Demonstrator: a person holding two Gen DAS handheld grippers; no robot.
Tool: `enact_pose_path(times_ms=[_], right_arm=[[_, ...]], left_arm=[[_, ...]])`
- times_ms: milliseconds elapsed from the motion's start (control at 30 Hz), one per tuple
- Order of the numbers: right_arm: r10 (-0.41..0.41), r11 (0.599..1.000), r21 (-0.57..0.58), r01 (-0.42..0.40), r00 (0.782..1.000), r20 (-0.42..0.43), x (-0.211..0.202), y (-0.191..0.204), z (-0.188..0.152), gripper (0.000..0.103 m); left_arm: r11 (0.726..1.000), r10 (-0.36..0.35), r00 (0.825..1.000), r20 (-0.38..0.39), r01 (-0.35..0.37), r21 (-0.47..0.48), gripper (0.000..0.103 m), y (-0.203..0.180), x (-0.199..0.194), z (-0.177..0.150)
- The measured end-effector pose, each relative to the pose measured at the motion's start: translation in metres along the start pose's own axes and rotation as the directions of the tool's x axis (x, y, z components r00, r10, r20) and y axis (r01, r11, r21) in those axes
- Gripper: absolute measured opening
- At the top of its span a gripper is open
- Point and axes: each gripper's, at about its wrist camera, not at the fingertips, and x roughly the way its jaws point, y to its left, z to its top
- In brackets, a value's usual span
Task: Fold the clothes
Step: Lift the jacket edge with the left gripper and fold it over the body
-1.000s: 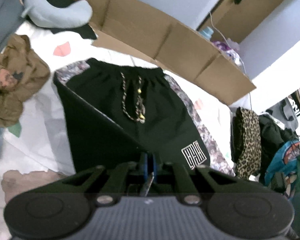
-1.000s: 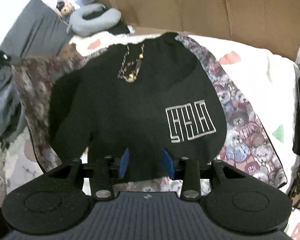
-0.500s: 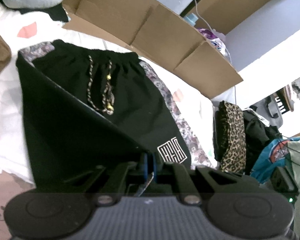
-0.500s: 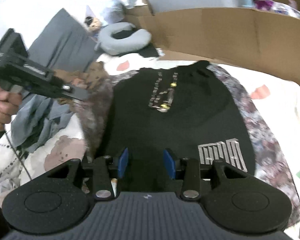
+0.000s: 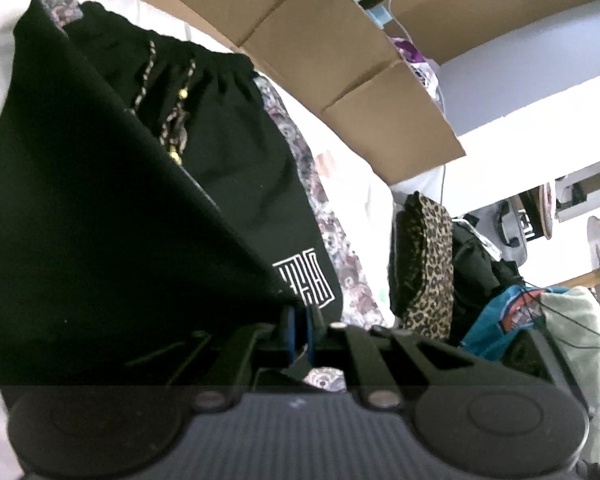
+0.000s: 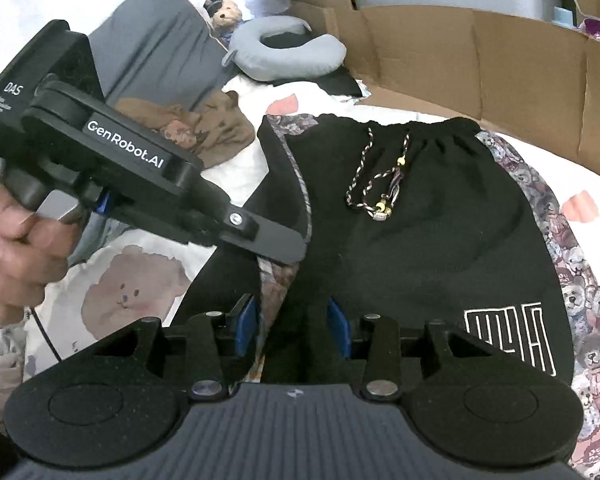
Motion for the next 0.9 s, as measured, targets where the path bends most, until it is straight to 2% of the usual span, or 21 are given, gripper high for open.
enact_pose_path(times_ms=[367, 467, 533, 600, 667, 700, 733, 900], right_arm=[[-0.075, 0.997, 0.006, 0.075, 0.997, 0.026, 0.014, 0.006, 0.002, 0.046], [-0.100, 0.995, 0.020, 0.100, 0.994, 0.030, 0.016, 0.002, 0.001, 0.038], [-0.114, 0.993, 0.035, 0.113, 0.993, 0.028, 0.015, -0.003, -0.001, 0.011], [-0.125, 0.991, 0.046, 0.124, 0.992, 0.023, 0.014, -0.009, -0.002, 0.002], [-0.134, 0.990, 0.044, 0.133, 0.991, 0.016, 0.013, -0.014, -0.003, 0.002], [-0.138, 0.990, 0.043, 0.137, 0.990, 0.020, 0.011, -0.016, -0.003, 0.002], [-0.143, 0.989, 0.042, 0.142, 0.989, 0.025, 0.009, -0.017, -0.003, 0.002], [-0.161, 0.986, 0.055, 0.159, 0.987, 0.029, 0.001, -0.027, -0.002, 0.002]], left_arm=[[0.997, -0.078, 0.997, -0.010, 0.078, -0.011, 0.006, -0.013, 0.014, -0.004], [0.995, -0.095, 0.995, -0.016, 0.095, -0.014, 0.006, -0.017, 0.019, -0.005], [0.992, -0.122, 0.992, -0.023, 0.122, -0.006, 0.012, -0.020, 0.021, -0.006], [0.988, -0.153, 0.988, -0.025, 0.153, -0.006, 0.015, -0.021, 0.020, -0.006], [0.990, -0.140, 0.990, -0.014, 0.140, 0.009, 0.029, -0.020, 0.017, -0.005], [0.992, -0.123, 0.992, -0.005, 0.123, 0.015, 0.040, -0.019, 0.015, -0.004], [0.994, -0.105, 0.994, 0.004, 0.105, 0.015, 0.045, -0.016, 0.013, -0.003], [1.000, -0.017, 0.999, 0.041, 0.017, -0.001, 0.054, 0.001, 0.005, 0.001]])
